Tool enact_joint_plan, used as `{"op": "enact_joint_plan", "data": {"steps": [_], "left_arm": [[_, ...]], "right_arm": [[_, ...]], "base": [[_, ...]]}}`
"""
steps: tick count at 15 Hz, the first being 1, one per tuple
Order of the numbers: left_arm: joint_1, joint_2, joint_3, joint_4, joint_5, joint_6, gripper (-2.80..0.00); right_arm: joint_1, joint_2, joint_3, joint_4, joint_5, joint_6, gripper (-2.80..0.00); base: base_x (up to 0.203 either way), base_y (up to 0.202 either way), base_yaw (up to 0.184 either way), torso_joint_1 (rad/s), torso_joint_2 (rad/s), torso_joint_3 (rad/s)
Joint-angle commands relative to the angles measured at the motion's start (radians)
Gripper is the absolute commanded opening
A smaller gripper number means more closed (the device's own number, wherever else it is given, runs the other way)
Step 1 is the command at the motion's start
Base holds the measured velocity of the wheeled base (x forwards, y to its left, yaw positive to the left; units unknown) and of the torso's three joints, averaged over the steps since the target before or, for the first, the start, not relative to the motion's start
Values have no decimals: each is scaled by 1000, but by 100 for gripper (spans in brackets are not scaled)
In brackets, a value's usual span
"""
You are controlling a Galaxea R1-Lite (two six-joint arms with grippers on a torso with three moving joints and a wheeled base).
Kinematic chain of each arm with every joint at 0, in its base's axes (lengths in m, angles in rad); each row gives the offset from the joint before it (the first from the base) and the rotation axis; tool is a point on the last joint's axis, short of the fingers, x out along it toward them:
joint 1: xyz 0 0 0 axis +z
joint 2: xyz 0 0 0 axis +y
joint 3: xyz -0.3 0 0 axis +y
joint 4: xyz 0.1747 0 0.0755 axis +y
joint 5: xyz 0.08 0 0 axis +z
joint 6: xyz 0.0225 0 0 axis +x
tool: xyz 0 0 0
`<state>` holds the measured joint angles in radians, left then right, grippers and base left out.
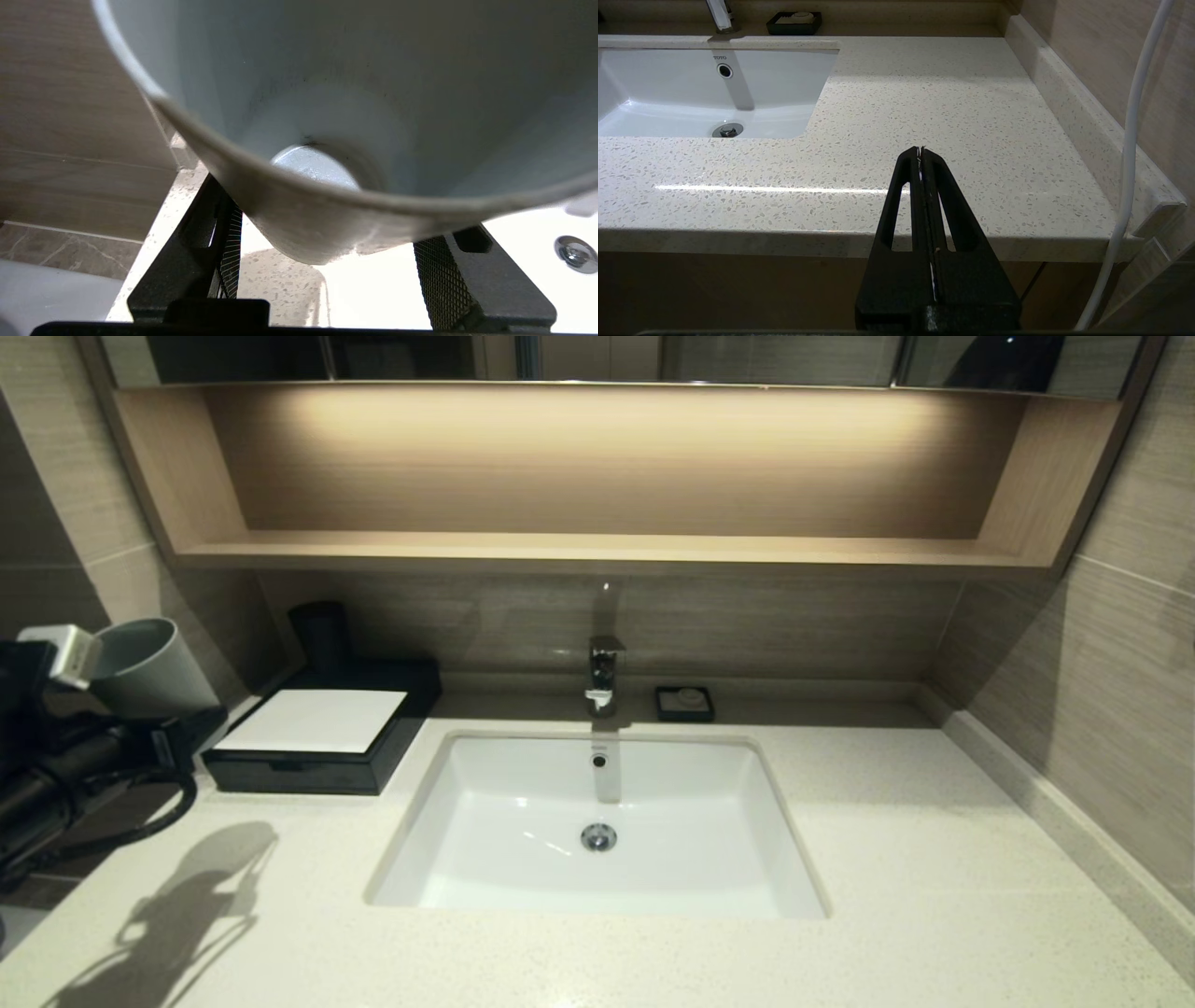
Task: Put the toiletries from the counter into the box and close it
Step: Place the cup on the storage box
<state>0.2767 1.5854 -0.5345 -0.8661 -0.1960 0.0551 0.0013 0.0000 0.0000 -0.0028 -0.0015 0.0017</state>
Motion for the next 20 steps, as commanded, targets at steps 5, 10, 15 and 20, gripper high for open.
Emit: {"op": "enact_joint_plan", "data": {"steps": [5, 10, 15, 20], "left_arm": [[-224, 44, -190, 171, 157, -56, -280], [-279, 145, -320, 261, 187, -62, -280], [-294, 201, -408, 350, 188, -60, -280], [-292, 258, -498, 441, 187, -58, -280]], "right_arm": [[0, -2, 2, 0, 0, 0, -280], [0, -2, 2, 0, 0, 0, -280], [0, -2, 1, 0, 0, 0, -280], [0, -2, 2, 0, 0, 0, -280]], "base": [[0, 0, 0, 0, 0, 0], [0, 0, 0, 0, 0, 0], [0, 0, 0, 0, 0, 0], [0, 0, 0, 0, 0, 0]]}}
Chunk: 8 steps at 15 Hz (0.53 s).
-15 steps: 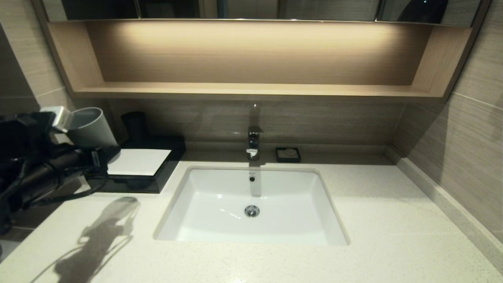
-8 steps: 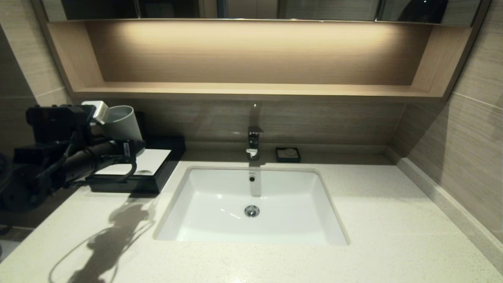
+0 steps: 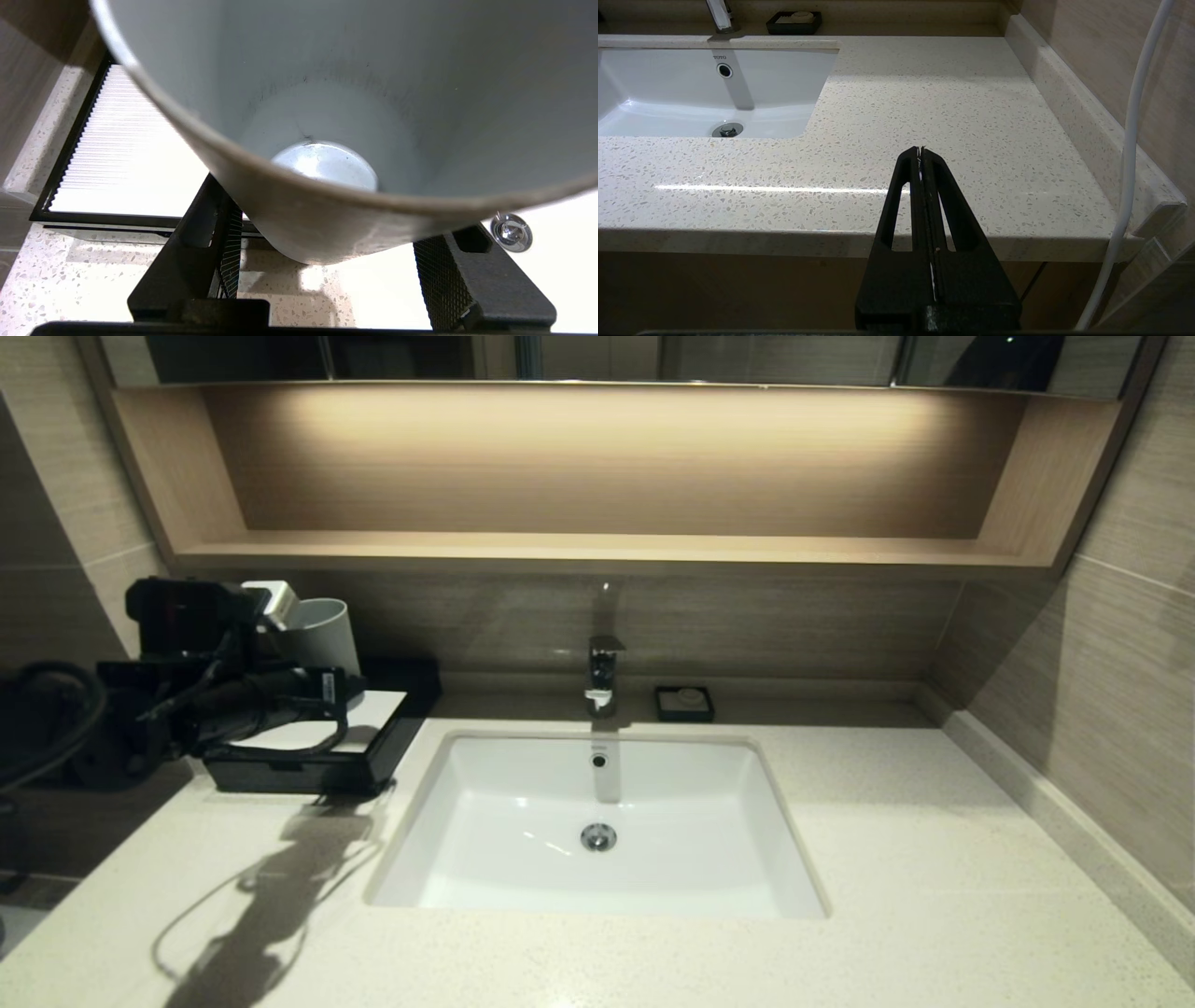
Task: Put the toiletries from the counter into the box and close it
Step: Place the cup on the storage box
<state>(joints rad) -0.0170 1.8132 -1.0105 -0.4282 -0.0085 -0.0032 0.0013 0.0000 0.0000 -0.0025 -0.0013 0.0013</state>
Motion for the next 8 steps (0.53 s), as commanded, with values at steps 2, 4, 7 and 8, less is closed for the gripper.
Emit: {"op": "enact_joint_plan", "data": {"steps": [2, 4, 7, 8], "left_arm": [[2, 54, -29, 1, -1, 0, -280], [2, 74, -31, -8, -2, 0, -280], [2, 99, -31, -33, -5, -4, -280], [2, 106, -33, -38, -4, -4, -280]], "right_arm": [[0, -2, 2, -1, 0, 0, -280], [0, -2, 1, -1, 0, 0, -280], [0, -2, 2, -1, 0, 0, -280], [0, -2, 2, -1, 0, 0, -280]], "base": [[0, 0, 0, 0, 0, 0], [0, 0, 0, 0, 0, 0], [0, 0, 0, 0, 0, 0], [0, 0, 0, 0, 0, 0]]}}
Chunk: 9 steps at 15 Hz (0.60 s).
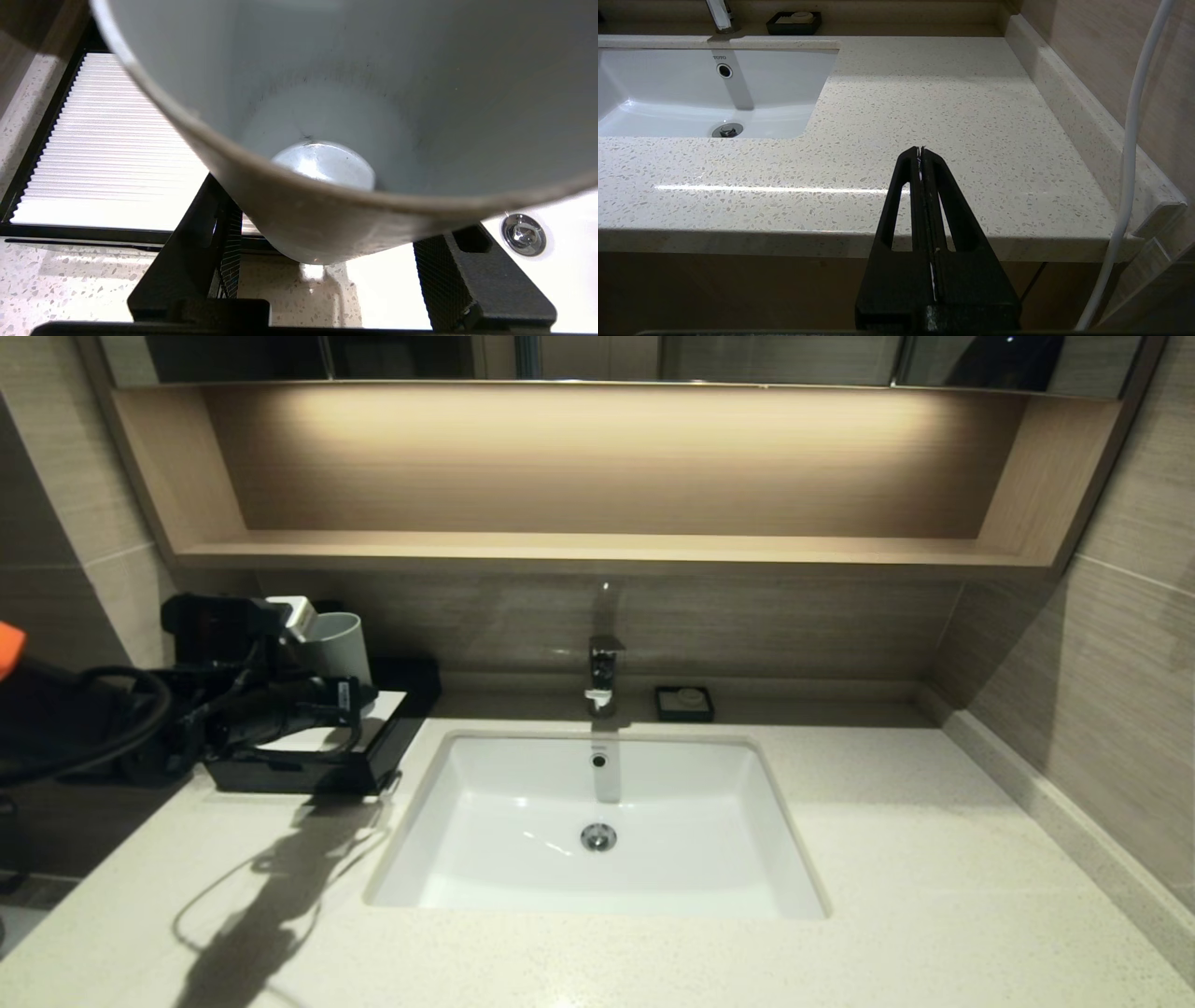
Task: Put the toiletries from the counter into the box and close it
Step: Place the cup on the storage box
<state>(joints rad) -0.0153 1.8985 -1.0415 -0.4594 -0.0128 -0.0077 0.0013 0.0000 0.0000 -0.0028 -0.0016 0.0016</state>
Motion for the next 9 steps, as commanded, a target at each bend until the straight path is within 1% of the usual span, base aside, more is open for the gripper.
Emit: {"op": "enact_joint_plan", "data": {"steps": [1, 5, 9], "left_arm": [[0, 26, -6, -7, 1, 0, -280], [1, 62, -44, -2, 4, 0, -280], [3, 101, -49, -18, 5, 4, -280]], "right_arm": [[0, -2, 2, 0, 0, 0, -280], [0, -2, 2, 0, 0, 0, -280], [0, -2, 2, 0, 0, 0, -280]], "base": [[0, 0, 0, 0, 0, 0], [0, 0, 0, 0, 0, 0], [0, 0, 0, 0, 0, 0]]}}
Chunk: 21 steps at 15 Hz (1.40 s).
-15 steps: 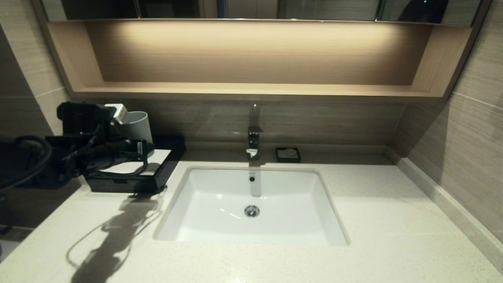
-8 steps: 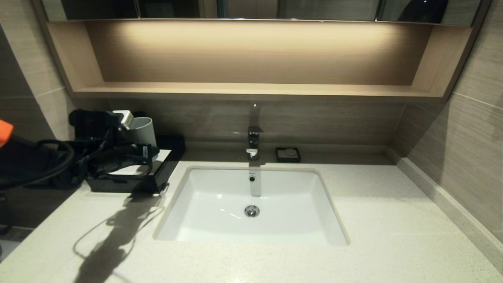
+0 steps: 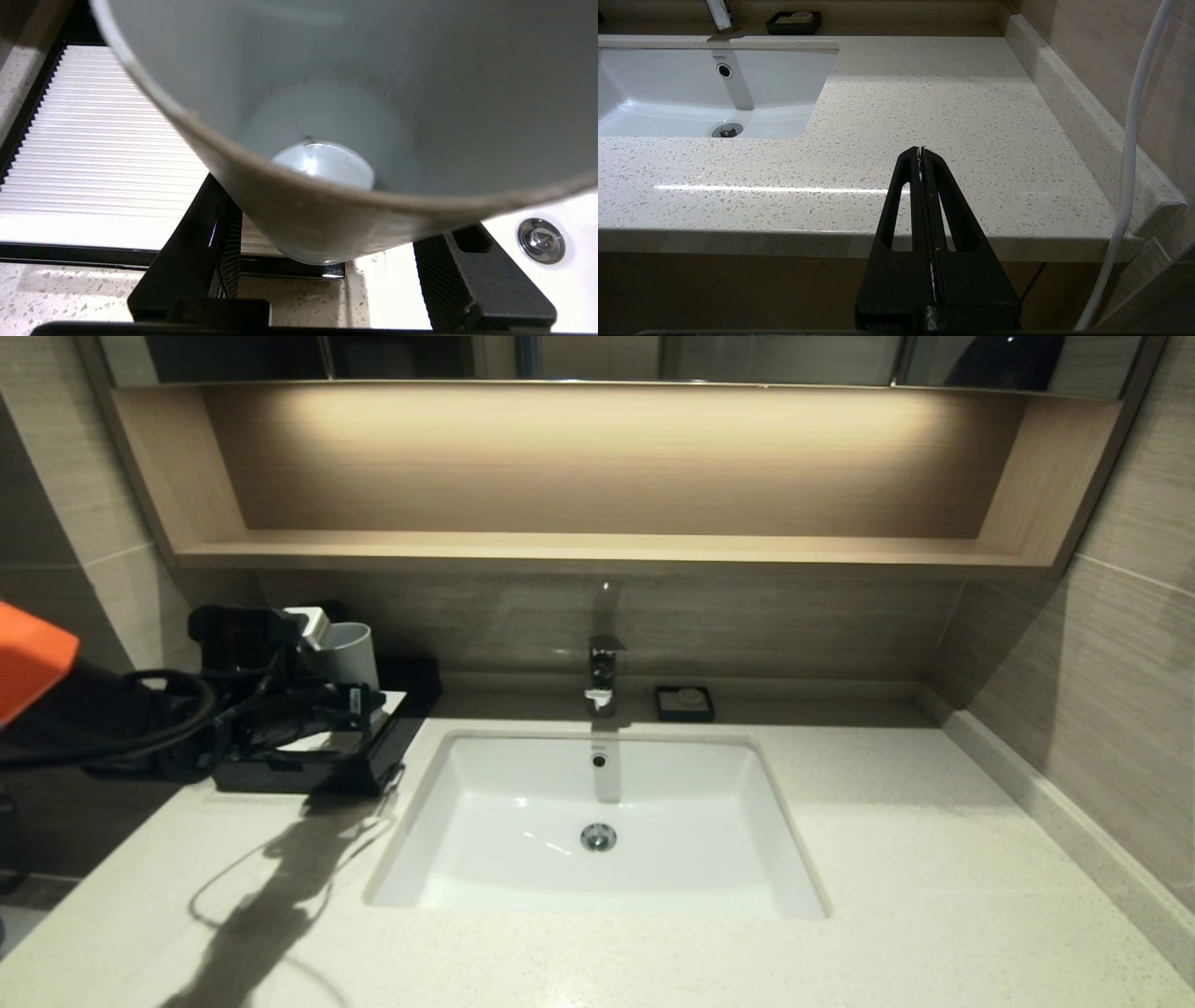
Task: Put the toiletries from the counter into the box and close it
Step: Place the cup on the storage box
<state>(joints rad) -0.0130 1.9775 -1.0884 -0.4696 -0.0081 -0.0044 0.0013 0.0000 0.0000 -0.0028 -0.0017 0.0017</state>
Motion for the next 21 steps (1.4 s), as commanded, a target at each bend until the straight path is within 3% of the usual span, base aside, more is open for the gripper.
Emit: {"op": "enact_joint_plan", "data": {"steps": [1, 21], "left_arm": [[2, 30, -2, -16, 0, 0, -280], [5, 126, -111, -14, 2, -2, -280]], "right_arm": [[0, -2, 2, 0, 0, 0, -280], [0, -2, 2, 0, 0, 0, -280]], "base": [[0, 0, 0, 0, 0, 0], [0, 0, 0, 0, 0, 0]]}}
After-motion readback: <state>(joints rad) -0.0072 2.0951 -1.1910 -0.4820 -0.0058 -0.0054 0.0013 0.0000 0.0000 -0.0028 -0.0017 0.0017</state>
